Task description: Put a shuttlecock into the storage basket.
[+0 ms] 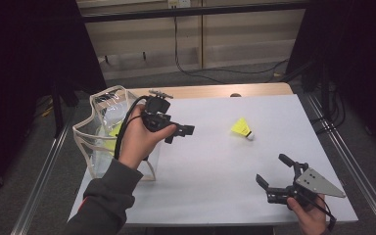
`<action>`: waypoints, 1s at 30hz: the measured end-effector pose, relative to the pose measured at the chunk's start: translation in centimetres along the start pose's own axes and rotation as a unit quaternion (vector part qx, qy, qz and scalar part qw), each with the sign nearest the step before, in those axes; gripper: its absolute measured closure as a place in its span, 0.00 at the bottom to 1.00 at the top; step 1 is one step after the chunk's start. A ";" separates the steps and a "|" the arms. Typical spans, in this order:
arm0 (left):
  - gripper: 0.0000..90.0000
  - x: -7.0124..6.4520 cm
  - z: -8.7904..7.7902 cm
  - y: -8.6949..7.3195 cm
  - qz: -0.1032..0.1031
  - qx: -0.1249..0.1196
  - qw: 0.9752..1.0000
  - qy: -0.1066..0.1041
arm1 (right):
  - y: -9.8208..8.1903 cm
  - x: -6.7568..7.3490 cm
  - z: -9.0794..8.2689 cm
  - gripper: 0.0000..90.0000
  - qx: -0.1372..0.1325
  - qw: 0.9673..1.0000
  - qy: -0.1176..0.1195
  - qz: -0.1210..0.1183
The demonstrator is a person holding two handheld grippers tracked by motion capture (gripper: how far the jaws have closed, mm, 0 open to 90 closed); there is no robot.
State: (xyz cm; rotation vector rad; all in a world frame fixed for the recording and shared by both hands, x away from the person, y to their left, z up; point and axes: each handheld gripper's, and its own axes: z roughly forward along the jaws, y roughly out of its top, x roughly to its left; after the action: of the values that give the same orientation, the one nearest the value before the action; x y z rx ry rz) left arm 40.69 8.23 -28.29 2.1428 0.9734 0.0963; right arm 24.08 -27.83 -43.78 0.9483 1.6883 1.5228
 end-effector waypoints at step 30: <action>0.06 -2.5 5.3 -2.4 0.008 -0.028 0.999 -0.029 | 0.0 0.0 0.0 0.01 0.000 1.000 0.001 -0.001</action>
State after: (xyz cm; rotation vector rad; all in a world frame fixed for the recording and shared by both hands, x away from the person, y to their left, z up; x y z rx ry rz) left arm 39.37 4.24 -33.06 2.0919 0.9088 0.0672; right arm 24.05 -27.83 -43.76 0.9447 1.6896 1.5230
